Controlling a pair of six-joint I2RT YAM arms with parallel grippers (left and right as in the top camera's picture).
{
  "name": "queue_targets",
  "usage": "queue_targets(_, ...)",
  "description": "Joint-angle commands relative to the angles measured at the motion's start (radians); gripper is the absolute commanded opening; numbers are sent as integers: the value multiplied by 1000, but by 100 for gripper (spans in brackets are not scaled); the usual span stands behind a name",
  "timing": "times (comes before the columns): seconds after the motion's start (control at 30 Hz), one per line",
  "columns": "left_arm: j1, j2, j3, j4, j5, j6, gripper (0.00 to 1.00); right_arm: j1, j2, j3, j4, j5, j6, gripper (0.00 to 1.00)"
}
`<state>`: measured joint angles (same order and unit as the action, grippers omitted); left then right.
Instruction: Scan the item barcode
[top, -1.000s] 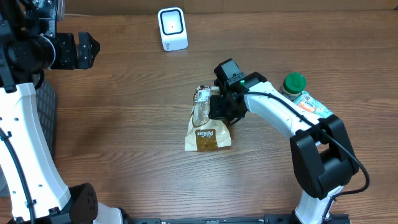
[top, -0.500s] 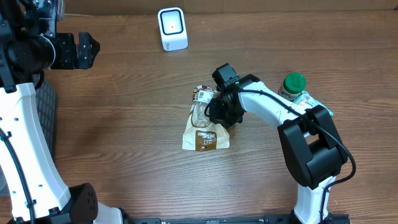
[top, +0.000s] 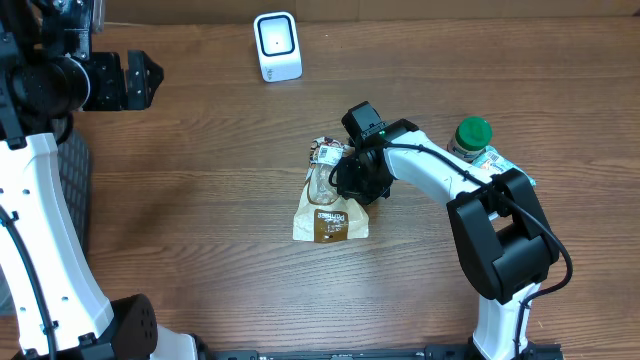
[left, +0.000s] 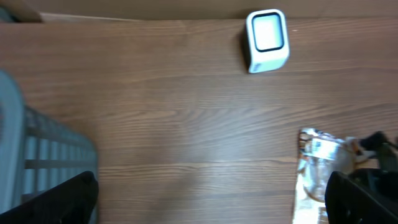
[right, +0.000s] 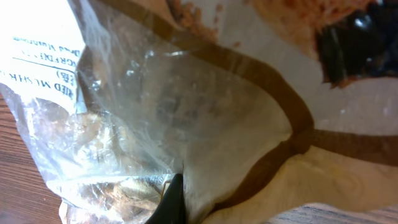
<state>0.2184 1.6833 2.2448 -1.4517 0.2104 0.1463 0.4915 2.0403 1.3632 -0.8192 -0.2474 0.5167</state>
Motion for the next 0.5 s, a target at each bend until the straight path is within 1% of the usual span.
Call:
queue_targets(0.0,3,-3,0,-6,113,-105,100,-3,22,12,6,6,-15,4)
queue_targets(0.07,-5,10,-6,-15,218,-68,100,-3,22,12,9,0,-20,4)
queue_targets(0.1,-12,18,-14,-26,260,-55,98,-3,22,12,11,0,-20,4)
queue_targets(0.13,-23,29,-24,-39,294,-43,86,-3,22,12,12,0,-20,4)
queue_targets(0.17,-38,42,-44,-53,325,-26,70,-3,22,12,13,0,-22,4)
queue_targets(0.2,-53,55,-66,-59,341,-17,34,-3,22,12,13,-1,-24,4)
queue_targets(0.23,-72,70,-99,-60,345,-16,6,-3,22,12,13,-1,-24,4)
queue_targets(0.27,-88,84,-132,-57,355,-16,4,-3,22,11,13,-1,-24,4)
queue_targets(0.37,-135,135,-257,-25,418,-14,5,-3,22,12,13,-1,-27,4)
queue_targets(0.47,-172,179,-401,54,495,-11,5,-3,22,12,14,-1,-27,4)
